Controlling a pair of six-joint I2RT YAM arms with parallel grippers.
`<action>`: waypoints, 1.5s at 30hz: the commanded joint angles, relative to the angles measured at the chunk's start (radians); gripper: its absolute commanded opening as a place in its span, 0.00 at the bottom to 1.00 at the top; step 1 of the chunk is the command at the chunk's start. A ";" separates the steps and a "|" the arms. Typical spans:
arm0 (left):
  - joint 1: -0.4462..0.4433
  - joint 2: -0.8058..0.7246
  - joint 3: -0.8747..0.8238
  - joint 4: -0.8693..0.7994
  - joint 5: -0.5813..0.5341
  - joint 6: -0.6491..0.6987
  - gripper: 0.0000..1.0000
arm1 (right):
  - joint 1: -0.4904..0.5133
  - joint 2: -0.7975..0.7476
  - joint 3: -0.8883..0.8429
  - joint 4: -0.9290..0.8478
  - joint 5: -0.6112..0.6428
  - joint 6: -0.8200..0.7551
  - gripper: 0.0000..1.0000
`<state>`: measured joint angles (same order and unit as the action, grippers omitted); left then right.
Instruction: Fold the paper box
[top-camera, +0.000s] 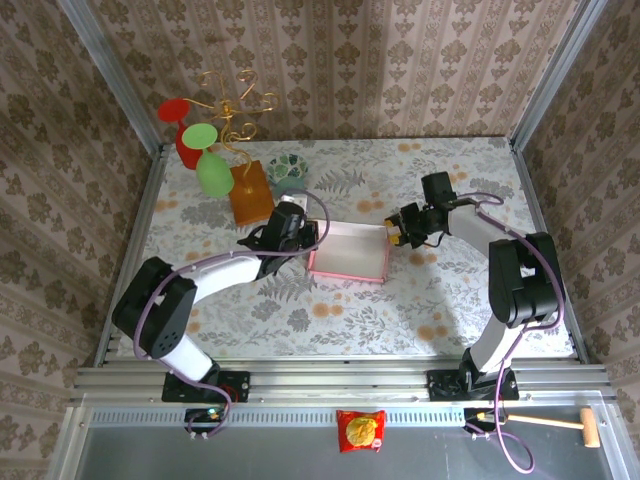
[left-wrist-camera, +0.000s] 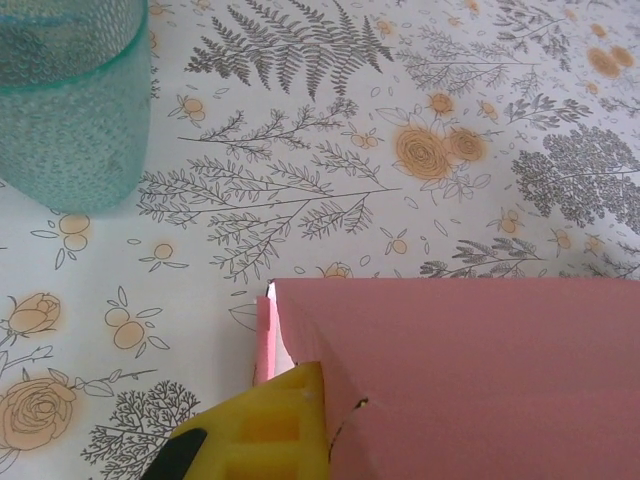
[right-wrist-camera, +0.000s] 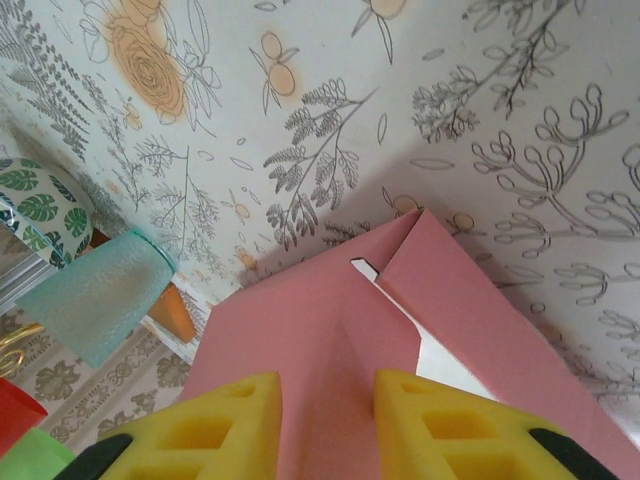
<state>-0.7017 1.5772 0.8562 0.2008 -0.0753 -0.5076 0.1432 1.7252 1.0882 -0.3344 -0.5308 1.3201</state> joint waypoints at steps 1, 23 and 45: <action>-0.025 -0.036 -0.034 0.084 0.047 0.015 0.02 | 0.012 -0.021 -0.026 0.060 0.025 -0.057 0.30; -0.071 -0.045 -0.147 0.129 0.078 -0.046 0.12 | 0.019 -0.055 -0.096 0.052 0.072 -0.268 0.23; -0.074 -0.115 -0.227 0.036 0.188 -0.198 0.44 | 0.078 -0.079 -0.095 -0.045 0.207 -0.446 0.18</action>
<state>-0.7712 1.5089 0.6399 0.2710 0.0830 -0.6685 0.2108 1.6688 0.9947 -0.3244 -0.3687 0.9138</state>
